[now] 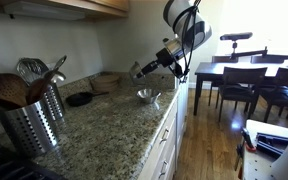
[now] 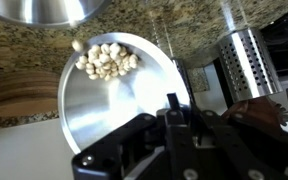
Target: Pour the things in the bowl on the left into the bowl on the right
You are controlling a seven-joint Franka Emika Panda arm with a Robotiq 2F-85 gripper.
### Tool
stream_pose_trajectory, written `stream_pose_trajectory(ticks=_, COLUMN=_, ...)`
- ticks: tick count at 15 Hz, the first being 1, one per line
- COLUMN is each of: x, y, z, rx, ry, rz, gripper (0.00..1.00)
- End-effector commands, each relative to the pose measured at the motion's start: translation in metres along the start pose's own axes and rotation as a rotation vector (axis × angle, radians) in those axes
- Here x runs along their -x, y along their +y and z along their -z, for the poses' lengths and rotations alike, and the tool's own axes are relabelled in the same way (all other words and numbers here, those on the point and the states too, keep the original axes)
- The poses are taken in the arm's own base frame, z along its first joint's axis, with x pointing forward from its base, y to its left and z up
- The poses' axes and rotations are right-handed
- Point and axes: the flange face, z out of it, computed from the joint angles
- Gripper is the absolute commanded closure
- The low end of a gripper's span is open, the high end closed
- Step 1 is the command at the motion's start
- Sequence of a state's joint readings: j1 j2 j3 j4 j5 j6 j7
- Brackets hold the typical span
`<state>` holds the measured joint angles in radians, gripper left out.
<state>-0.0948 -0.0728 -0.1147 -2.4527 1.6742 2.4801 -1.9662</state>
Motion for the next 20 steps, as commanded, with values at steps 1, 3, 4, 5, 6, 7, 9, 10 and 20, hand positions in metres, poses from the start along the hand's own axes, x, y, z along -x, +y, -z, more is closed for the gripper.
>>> stream_pose_trajectory(ticks=1, x=0.003, y=-0.010, z=0.017, rx=-0.003, ry=0.068, rz=0.027, gripper=0.93)
stream_pose_trajectory(ticks=3, x=0.006, y=-0.011, z=0.018, rx=-0.004, ry=0.083, rz=0.035, gripper=0.93)
stream_pose_trajectory(ticks=4, x=0.007, y=-0.012, z=0.018, rx=-0.003, ry=0.090, rz=0.037, gripper=0.93)
stream_pose_trajectory(ticks=5, x=0.009, y=-0.013, z=0.018, rx=-0.004, ry=0.095, rz=0.037, gripper=0.93)
stream_pose_trajectory(ticks=6, x=0.010, y=-0.014, z=0.018, rx=-0.004, ry=0.099, rz=0.038, gripper=0.93)
stream_pose_trajectory(ticks=7, x=0.012, y=-0.014, z=0.019, rx=-0.005, ry=0.106, rz=0.038, gripper=0.93)
stream_pose_trajectory(ticks=9, x=0.017, y=-0.016, z=0.020, rx=-0.004, ry=0.118, rz=0.036, gripper=0.93)
stream_pose_trajectory(ticks=10, x=0.020, y=-0.016, z=0.021, rx=-0.003, ry=0.121, rz=0.036, gripper=0.93)
stream_pose_trajectory(ticks=20, x=0.026, y=-0.006, z=0.028, rx=-0.005, ry=0.145, rz=0.054, gripper=0.93)
